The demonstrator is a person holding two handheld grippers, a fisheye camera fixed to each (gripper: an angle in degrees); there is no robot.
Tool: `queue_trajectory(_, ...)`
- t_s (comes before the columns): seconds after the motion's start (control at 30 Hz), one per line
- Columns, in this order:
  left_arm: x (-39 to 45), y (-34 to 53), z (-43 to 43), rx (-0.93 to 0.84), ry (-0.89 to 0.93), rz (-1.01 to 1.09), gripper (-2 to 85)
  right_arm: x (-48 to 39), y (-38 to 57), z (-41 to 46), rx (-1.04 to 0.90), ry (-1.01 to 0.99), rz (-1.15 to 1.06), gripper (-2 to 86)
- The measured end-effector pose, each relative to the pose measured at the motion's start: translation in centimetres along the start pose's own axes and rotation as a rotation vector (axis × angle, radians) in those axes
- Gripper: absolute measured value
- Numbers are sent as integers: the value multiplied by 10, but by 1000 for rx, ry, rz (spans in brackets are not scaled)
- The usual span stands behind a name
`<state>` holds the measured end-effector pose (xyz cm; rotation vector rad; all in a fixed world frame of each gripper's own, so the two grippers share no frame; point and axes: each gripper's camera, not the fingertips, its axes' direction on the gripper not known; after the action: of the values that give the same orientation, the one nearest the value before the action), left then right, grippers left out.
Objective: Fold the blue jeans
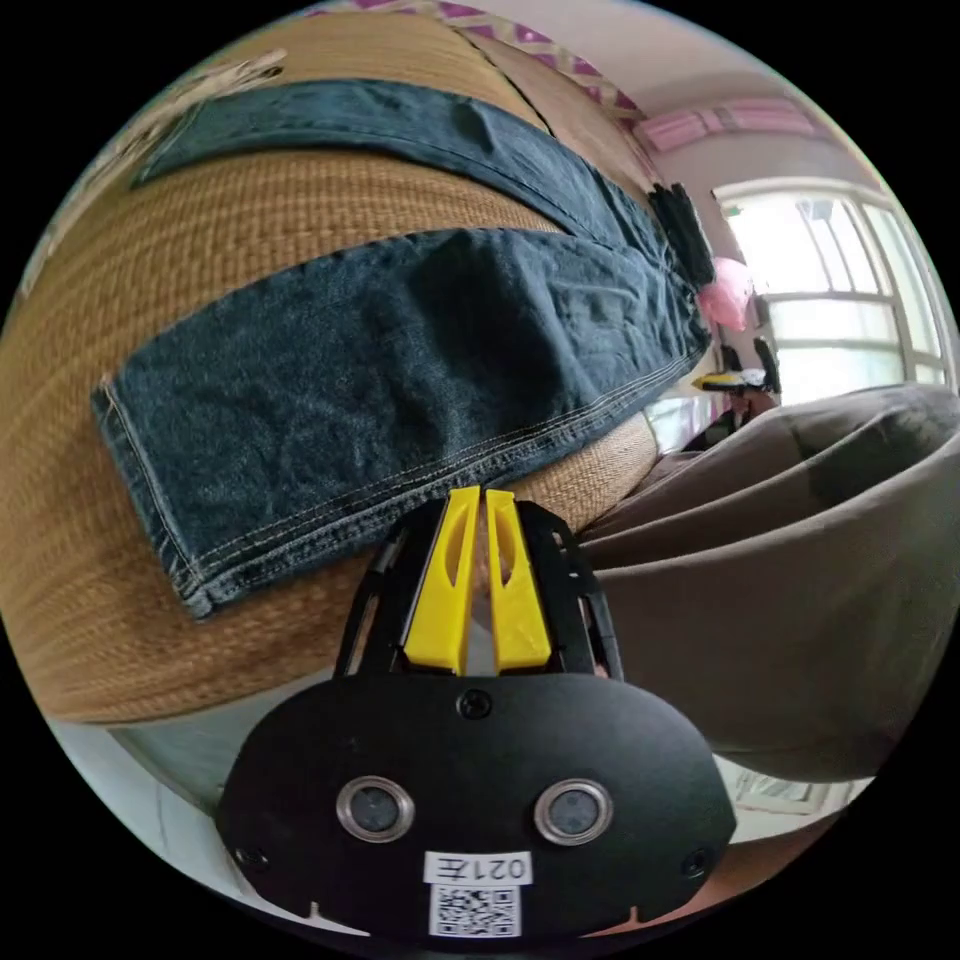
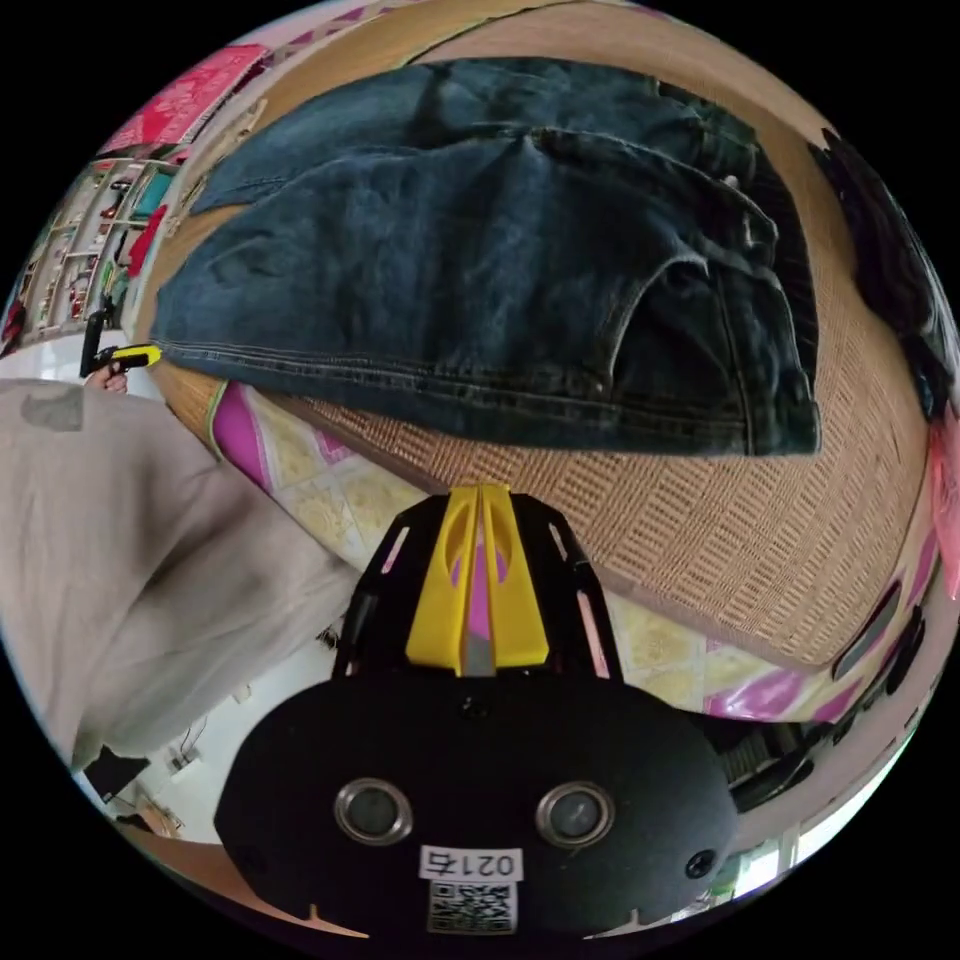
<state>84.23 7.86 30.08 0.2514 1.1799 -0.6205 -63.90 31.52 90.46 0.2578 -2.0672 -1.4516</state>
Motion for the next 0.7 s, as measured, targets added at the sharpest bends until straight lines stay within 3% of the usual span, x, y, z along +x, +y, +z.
queue_trajectory(0.07, -3, 15, -7, 15, -11, -3, -9, 12, 18, -5, 72, -47, 26, -7)
queue_trajectory(0.17, -11, 39, -21, 40, -23, -26, -9, 41, 50, -34, 350, -115, 133, 2)
queue_trajectory(0.23, -13, 50, -29, 94, -33, -52, -9, 64, 61, -43, 541, -146, 206, 53)
queue_trajectory(0.3, -10, 50, -33, 153, -41, -81, -10, 84, 57, -37, 598, -186, 240, 76)
queue_trajectory(0.47, 29, 22, -19, 200, -118, -46, -9, 124, 30, 1, 510, -53, 346, 116)
queue_trajectory(0.53, 43, 12, -9, 210, -162, -41, -9, 142, 21, 30, 432, -88, 367, 115)
queue_trajectory(0.7, 71, 2, 32, 223, -160, -76, -9, 154, 13, 84, 242, -240, 349, 25)
